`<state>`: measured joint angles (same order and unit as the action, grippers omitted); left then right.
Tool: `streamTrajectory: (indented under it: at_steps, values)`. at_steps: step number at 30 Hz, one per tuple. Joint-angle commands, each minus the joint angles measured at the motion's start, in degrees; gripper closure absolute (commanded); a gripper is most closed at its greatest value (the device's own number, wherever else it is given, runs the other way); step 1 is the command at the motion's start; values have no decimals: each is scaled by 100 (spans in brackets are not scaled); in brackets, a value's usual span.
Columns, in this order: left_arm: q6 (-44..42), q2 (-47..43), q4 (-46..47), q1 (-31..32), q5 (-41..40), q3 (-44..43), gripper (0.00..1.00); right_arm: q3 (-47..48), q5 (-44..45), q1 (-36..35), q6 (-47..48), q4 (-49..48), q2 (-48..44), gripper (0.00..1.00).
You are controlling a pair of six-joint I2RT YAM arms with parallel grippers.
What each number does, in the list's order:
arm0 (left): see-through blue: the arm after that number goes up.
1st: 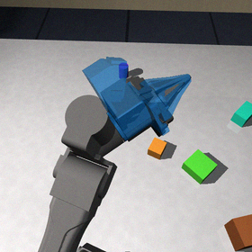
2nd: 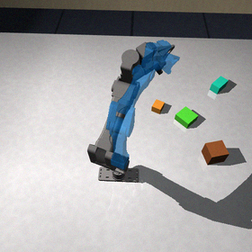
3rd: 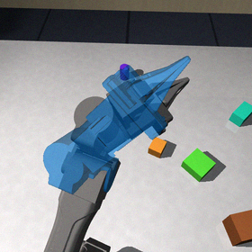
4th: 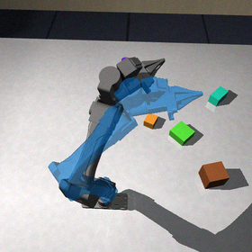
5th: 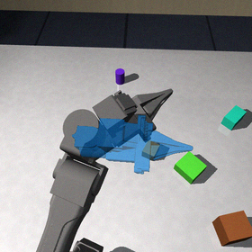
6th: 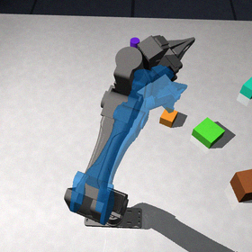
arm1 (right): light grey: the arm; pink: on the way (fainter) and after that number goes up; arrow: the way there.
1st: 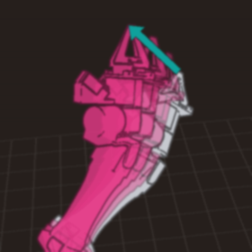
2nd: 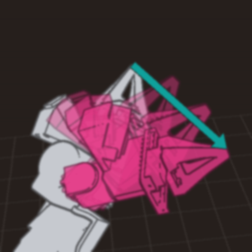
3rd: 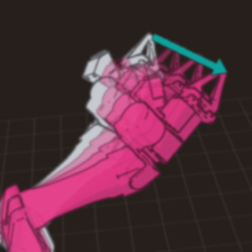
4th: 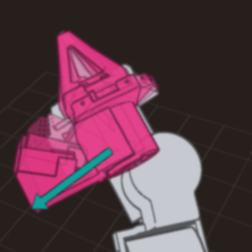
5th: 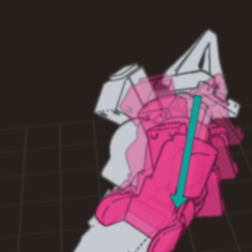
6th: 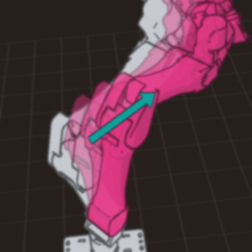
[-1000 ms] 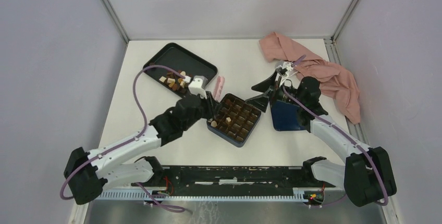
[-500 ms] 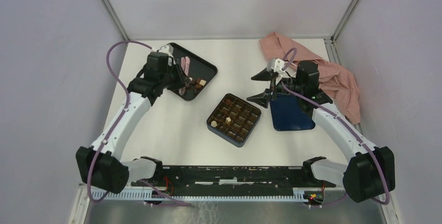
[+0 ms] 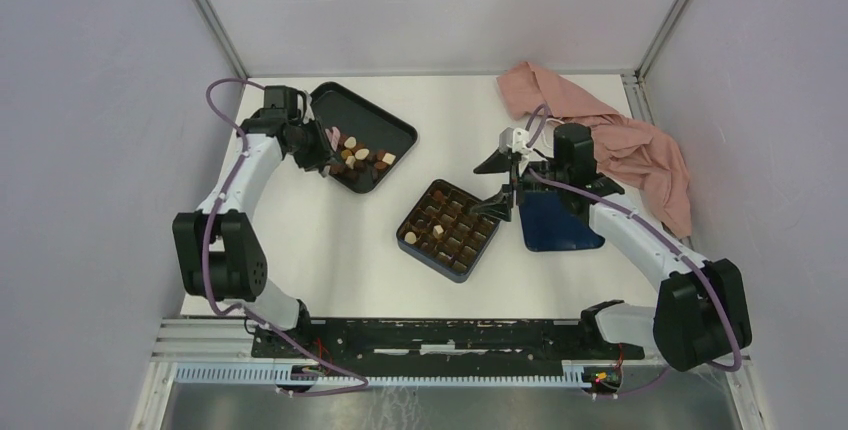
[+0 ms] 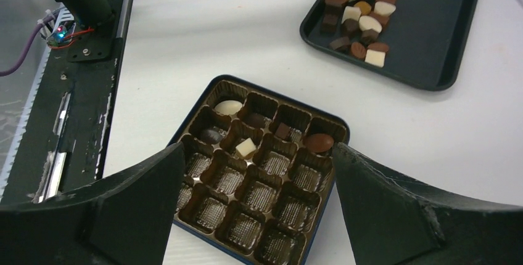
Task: Pack the chocolate
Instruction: Pick up the fake chocolate from the plate.
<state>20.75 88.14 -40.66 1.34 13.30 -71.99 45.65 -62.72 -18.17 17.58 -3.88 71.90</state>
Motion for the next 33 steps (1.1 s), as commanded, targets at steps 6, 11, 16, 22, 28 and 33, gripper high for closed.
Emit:
streamTrajectory:
  at_steps: [6, 11, 16, 22, 28, 33]
  values:
    - [-634, 937, -698, -278, -268, -1545, 64, 381, 45, -88, 623, 775, 198, 7]
    - [-598, 1257, -630, -512, -396, -1812, 64, 526, 150, -173, 952, 1147, 227, 8]
    - [-454, 1618, -535, -887, -431, -2036, 64, 506, 296, -196, 1035, 1144, 174, 8]
    - [-444, 2289, -747, -1067, -741, -2566, 64, 506, 308, -221, 1071, 1174, 247, 8]
    - [-514, 2893, -1150, -1100, -1009, -3370, 64, 502, 304, -232, 1146, 1234, 312, 8]
    - [-544, 3082, -1309, -1100, -1064, -3625, 63, 489, 280, -230, 1150, 1236, 316, 8]
